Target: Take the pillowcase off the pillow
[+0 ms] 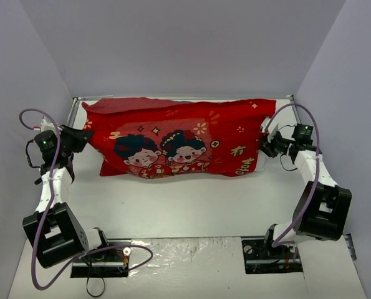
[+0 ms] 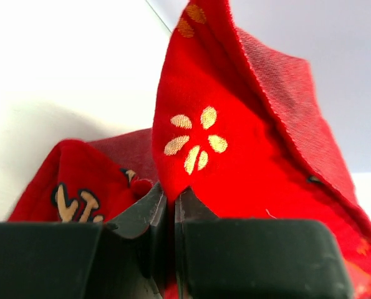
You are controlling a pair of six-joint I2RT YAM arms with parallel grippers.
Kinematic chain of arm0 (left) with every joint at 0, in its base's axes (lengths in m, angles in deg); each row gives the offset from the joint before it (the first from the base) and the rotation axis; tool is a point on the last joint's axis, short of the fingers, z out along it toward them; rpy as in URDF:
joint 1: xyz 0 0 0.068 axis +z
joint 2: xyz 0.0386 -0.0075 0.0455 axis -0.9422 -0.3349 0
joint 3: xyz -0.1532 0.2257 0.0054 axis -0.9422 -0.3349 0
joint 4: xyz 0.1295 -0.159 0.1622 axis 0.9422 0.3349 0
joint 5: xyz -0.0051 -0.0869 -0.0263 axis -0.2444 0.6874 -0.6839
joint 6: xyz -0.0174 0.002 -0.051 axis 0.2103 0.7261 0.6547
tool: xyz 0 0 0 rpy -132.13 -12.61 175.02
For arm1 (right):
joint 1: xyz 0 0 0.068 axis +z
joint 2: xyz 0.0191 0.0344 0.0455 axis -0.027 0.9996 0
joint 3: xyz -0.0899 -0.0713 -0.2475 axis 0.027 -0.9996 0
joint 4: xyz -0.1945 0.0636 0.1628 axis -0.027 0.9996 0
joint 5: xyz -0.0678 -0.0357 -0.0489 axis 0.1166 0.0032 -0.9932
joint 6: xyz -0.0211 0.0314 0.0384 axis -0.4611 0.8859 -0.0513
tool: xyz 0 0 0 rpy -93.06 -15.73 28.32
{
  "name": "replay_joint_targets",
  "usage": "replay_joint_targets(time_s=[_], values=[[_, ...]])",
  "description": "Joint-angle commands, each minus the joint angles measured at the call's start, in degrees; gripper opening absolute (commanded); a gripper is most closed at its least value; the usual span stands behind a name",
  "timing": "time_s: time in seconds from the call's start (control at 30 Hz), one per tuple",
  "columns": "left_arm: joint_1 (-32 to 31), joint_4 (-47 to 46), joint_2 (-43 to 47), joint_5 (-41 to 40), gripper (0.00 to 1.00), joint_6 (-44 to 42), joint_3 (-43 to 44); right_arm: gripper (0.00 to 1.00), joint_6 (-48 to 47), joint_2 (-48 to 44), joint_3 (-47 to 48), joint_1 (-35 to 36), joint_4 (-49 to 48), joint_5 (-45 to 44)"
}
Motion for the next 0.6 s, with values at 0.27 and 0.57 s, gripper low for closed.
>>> replay_joint_targets(time_s=[0.27, 0.57], values=[[5.0, 2.4, -0.5, -16.6, 0.02, -3.5, 4.1, 0.0, 1.8, 3.8, 5.5, -11.8, 14.7, -5.6], [5.4, 11.9, 2.2, -22.3, 0.02, -11.1, 5.0, 0.0, 4.5, 5.5, 6.0, -14.7, 12.1, -7.2]])
